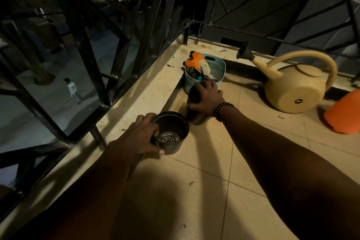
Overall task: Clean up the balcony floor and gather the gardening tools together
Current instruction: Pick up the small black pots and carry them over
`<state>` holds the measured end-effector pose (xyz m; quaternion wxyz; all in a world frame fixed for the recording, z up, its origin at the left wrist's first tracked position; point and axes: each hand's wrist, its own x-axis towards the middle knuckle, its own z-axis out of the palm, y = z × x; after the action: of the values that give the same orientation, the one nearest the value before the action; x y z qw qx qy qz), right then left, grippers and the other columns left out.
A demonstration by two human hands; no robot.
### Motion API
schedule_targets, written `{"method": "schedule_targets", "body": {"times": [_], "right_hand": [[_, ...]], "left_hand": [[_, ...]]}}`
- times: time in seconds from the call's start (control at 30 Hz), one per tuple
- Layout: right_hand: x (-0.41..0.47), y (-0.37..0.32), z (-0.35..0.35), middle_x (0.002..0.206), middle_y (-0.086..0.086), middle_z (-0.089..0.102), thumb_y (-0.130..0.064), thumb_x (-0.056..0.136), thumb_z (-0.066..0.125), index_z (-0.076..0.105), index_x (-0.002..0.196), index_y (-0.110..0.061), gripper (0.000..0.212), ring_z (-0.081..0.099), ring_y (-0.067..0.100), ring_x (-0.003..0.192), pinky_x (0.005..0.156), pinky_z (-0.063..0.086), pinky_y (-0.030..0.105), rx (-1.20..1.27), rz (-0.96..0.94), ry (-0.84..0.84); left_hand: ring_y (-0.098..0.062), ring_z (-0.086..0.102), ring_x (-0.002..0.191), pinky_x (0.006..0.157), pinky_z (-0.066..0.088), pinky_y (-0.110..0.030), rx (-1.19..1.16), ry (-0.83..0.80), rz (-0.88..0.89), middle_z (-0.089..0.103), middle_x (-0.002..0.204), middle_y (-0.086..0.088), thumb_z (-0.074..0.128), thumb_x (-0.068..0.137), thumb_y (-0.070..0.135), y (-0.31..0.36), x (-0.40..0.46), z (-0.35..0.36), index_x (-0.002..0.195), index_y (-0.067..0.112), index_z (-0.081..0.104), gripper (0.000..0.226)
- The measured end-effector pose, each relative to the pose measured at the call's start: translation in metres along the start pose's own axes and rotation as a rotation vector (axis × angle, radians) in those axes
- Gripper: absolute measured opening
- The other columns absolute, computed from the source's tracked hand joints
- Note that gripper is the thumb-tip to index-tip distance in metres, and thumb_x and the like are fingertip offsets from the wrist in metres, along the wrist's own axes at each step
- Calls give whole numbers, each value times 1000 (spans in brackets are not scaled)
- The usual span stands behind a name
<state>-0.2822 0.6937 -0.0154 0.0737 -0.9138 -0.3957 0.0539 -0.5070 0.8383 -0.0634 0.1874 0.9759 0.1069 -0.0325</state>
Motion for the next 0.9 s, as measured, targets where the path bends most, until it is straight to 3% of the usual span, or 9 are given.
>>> {"method": "schedule_targets", "body": {"times": [0.17, 0.3, 0.47, 0.57, 0.63, 0.73, 0.9], "right_hand": [[7, -6, 20, 161, 8, 13, -59, 82, 65, 16, 155, -23, 95, 13, 34, 146, 115, 19, 58, -72, -21, -82], [9, -4, 37, 164, 6, 7, -60, 87, 59, 12, 156, -28, 89, 8, 31, 149, 116, 10, 62, -147, -32, -164], [2, 5, 35, 162, 8, 11, -70, 78, 62, 17, 154, -31, 97, 9, 34, 147, 116, 12, 60, -96, 7, -137], [-7, 17, 38, 161, 11, 5, -72, 70, 68, 15, 153, -33, 105, 6, 37, 146, 115, 15, 60, -97, 62, -140], [-12, 27, 40, 160, 15, 2, -63, 70, 75, 8, 155, -31, 112, 12, 39, 145, 114, 22, 59, -31, 137, -157], [-11, 35, 44, 156, 18, 21, -37, 74, 82, 3, 156, -22, 114, 36, 36, 137, 109, 40, 48, 253, 212, -156], [-5, 21, 53, 152, 19, 31, -24, 78, 79, -11, 154, -16, 118, 47, 33, 129, 106, 44, 45, 343, 252, -90]], "left_hand": [[-12, 32, 119, 89, 40, -32, -46, 40, 5, 36, 132, 7, 83, 70, 49, 2, 1, -1, 85, 20, 56, 42], [-13, 35, 113, 81, 42, -31, -66, 40, -1, 35, 121, 7, 83, 69, 50, 2, 0, -2, 87, 20, 53, 46], [-12, 33, 109, 76, 39, -29, -72, 20, -6, 33, 113, 8, 83, 64, 55, -3, -1, -3, 82, 21, 53, 49], [-11, 31, 108, 81, 42, -30, -81, -4, -13, 32, 109, 9, 84, 61, 58, -4, 0, -4, 79, 22, 54, 50], [-11, 29, 112, 87, 42, -32, -70, -39, -12, 30, 113, 10, 83, 59, 61, -4, 1, -4, 75, 28, 49, 50], [-12, 31, 118, 95, 45, -38, -80, -114, -28, 30, 123, 8, 79, 53, 69, -3, -1, -3, 77, 33, 42, 57], [-14, 42, 116, 93, 49, -41, -126, -114, -40, 35, 121, 10, 81, 49, 70, -1, 1, -5, 100, 36, 38, 75]]}}
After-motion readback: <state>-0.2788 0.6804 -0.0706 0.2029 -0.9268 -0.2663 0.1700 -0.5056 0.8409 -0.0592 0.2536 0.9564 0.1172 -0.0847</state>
